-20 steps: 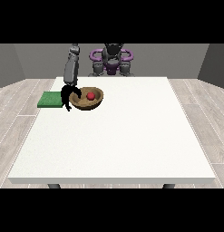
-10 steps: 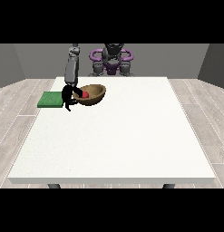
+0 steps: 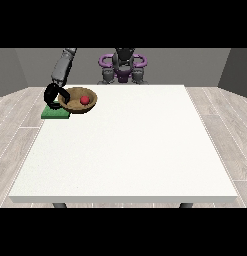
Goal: Pick the cup and pour the ball into the bowl, then pick the bowl and place it on the pad
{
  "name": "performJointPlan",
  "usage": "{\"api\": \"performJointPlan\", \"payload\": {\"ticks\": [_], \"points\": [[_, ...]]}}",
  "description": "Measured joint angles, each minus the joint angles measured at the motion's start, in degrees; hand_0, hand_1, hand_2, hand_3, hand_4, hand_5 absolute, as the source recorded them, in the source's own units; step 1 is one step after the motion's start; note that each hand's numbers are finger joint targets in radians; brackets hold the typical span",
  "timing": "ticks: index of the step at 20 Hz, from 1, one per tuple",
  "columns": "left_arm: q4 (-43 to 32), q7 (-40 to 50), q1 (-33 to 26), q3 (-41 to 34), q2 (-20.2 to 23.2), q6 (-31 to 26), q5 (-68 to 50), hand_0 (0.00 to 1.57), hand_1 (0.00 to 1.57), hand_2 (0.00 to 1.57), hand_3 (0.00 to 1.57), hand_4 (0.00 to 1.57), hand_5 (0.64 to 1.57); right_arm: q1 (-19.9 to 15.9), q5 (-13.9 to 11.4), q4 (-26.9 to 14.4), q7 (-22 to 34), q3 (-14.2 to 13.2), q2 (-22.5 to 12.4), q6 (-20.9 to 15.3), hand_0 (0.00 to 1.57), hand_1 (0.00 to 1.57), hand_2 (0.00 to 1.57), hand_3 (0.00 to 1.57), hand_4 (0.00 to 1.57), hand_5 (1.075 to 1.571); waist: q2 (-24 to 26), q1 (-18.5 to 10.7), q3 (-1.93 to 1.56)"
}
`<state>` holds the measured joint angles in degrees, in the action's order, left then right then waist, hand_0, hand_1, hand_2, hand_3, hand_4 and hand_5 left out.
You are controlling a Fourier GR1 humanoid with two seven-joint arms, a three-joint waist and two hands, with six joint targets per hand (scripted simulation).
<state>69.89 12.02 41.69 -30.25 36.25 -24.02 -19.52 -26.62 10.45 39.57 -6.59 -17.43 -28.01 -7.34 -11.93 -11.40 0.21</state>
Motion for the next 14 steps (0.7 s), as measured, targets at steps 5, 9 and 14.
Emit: {"api": "performJointPlan", "payload": {"ticks": [5, 9, 14], "points": [[-3.64, -2.60, -2.44, -1.59, 2.19, -1.21, 0.54, 0.00, 0.00, 0.00, 0.00, 1.20, 1.545, -2.09, -1.57, 0.59, 8.33, 0.95, -8.57, 3.85, 1.57, 1.57, 1.57, 0.67, 1.08, 1.566, 1.32, 3.41, -0.10], [-4.62, -3.93, -4.46, -2.46, 3.04, -1.62, 0.15, 0.00, 0.00, 0.00, 0.00, 1.20, 1.542, -3.20, -0.83, -0.74, 11.04, -0.57, -12.92, 6.79, 1.57, 1.57, 1.57, 0.38, 1.12, 1.568, 2.00, 4.78, -0.15], [-5.71, -7.33, -7.58, -2.77, 3.26, -1.11, 1.10, 0.00, 0.00, 0.00, 0.00, 1.21, 1.554, -3.19, -1.28, -1.29, 10.97, -0.42, -13.79, 9.11, 1.57, 1.57, 1.57, 0.38, 1.12, 1.568, 2.11, 6.63, -0.18]]}}
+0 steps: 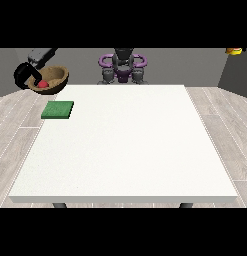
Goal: Pick the cup and pour the ball into the bowl, then pick the bowl and place it on the pad
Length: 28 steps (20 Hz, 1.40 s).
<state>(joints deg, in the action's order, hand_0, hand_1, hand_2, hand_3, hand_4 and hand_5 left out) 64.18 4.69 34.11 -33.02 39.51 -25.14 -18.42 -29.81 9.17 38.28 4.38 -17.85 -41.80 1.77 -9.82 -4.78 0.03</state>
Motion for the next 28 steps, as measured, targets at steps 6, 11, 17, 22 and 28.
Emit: {"api": "performJointPlan", "payload": {"ticks": [6, 11, 17, 22, 28], "points": [[-4.47, -4.43, -0.91, -1.99, 3.66, -1.99, -0.48, 0.00, 0.00, 0.00, 0.00, 1.21, 1.551, -0.88, 0.43, 0.01, -1.12, -0.81, 1.53, -0.53, 1.57, 1.57, 1.57, 0.49, 1.07, 1.567, -2.55, 1.33, -0.01], [-5.70, -6.40, -1.88, -1.50, 3.99, -2.47, -0.26, 0.00, 0.00, 0.00, 0.00, 1.21, 1.555, -1.21, 0.80, -0.54, -2.49, -0.69, 6.44, -2.71, 1.57, 1.57, 1.57, 0.54, 1.02, 1.571, -2.97, 1.18, -0.04], [-6.33, -6.98, -2.42, -1.46, 5.05, -2.33, -0.84, 0.00, 0.00, 0.00, 0.00, 1.19, 1.561, -1.99, 2.68, -3.14, -3.05, -2.67, 7.34, -1.95, 1.57, 1.57, 1.57, 0.88, 0.71, 1.571, -3.00, 1.57, -0.05], [-4.11, -5.29, -2.25, -0.81, 4.99, -1.79, -2.17, 0.00, 0.00, 0.00, 0.00, 1.20, 1.561, -2.44, 2.74, -6.79, -3.29, -4.53, 4.73, -3.54, 1.57, 1.57, 1.57, 0.98, 0.00, 1.554, -3.21, 0.83, -0.08], [-6.24, -7.72, -3.39, -0.86, 5.62, -2.10, -1.84, 0.00, 0.00, 0.00, 0.00, 1.19, 1.562, -3.49, 2.35, -6.22, -3.54, -4.97, 5.02, -7.89, 1.45, 1.45, 1.39, 0.80, 0.00, 1.536, -3.10, 1.14, -0.04]]}}
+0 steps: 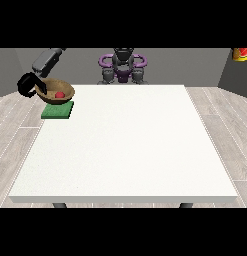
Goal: Pick the cup and pour the ball into the bowl, then pick the bowl and place it on the pad
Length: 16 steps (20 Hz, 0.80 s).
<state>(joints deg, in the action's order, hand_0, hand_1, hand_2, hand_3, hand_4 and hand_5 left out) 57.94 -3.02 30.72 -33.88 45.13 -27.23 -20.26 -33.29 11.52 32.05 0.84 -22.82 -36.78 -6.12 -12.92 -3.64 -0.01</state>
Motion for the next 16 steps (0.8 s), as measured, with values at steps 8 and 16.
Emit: {"api": "performJointPlan", "payload": {"ticks": [8, 16], "points": [[-2.43, -3.86, 0.03, -0.95, 2.55, -2.10, -0.65, 0.00, 0.00, 0.00, 0.00, 1.19, 1.567, -2.85, 1.12, -0.14, -2.11, -1.31, 1.17, -2.55, 1.15, 1.15, 1.32, 1.00, 0.19, 1.532, -3.19, -1.08, 0.00], [-0.51, -1.50, 1.69, -0.40, 3.49, -0.84, -2.06, 0.00, 0.00, 0.00, 0.00, 1.19, 1.569, -4.09, -1.93, -2.51, -3.22, 1.99, 0.54, 0.27, 0.00, 0.00, 0.00, 0.00, 0.00, 1.400, -4.45, -2.14, -0.05]]}}
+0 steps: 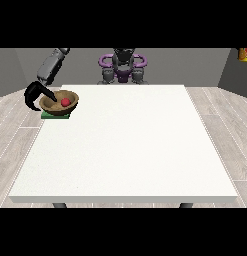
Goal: Pick the cup and pour the ball into the bowl, then pick the bowl and place it on the pad
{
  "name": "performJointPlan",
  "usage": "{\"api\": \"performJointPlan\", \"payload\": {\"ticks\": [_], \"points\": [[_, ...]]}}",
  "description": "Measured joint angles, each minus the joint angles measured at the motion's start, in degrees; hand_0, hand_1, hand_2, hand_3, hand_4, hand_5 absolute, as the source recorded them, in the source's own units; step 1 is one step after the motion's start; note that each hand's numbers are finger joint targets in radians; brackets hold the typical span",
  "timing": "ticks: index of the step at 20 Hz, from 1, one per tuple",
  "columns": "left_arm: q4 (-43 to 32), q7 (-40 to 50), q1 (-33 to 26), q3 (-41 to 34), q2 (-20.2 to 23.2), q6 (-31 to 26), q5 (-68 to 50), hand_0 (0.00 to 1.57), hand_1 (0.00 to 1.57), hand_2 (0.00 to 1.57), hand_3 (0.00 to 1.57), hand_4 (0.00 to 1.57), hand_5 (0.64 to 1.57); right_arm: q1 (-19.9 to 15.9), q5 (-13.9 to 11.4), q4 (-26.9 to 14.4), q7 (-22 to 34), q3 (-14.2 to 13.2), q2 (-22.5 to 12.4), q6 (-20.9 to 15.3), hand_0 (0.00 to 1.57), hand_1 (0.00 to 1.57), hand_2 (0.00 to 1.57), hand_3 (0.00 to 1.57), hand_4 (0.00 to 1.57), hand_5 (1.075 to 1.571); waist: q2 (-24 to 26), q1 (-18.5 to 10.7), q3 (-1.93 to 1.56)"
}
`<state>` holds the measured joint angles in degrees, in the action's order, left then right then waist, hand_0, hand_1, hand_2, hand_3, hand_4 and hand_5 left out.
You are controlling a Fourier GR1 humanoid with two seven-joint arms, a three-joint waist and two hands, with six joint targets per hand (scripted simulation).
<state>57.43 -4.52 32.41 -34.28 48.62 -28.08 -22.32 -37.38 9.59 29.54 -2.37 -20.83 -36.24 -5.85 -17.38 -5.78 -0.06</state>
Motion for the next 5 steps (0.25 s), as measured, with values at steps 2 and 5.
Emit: {"api": "performJointPlan", "payload": {"ticks": [2, 5], "points": [[2.23, 1.29, -0.49, 1.22, -1.58, 0.84, -0.21, 0.00, 0.00, 0.00, 0.00, 1.19, 1.569, -0.06, -0.91, -1.09, 0.31, 0.76, 0.23, -0.26, 0.00, 0.00, 0.00, 0.00, 0.00, 1.395, 1.58, -0.51, -0.01], [2.84, 1.75, -1.59, 2.26, -3.31, 1.73, 0.07, 0.00, 0.00, 0.00, 0.00, 1.19, 1.569, -0.84, -1.54, -1.21, 2.96, 1.56, -1.96, 1.79, 0.00, 0.00, 0.00, 0.00, 0.20, 1.375, 4.04, 0.07, 0.01]]}}
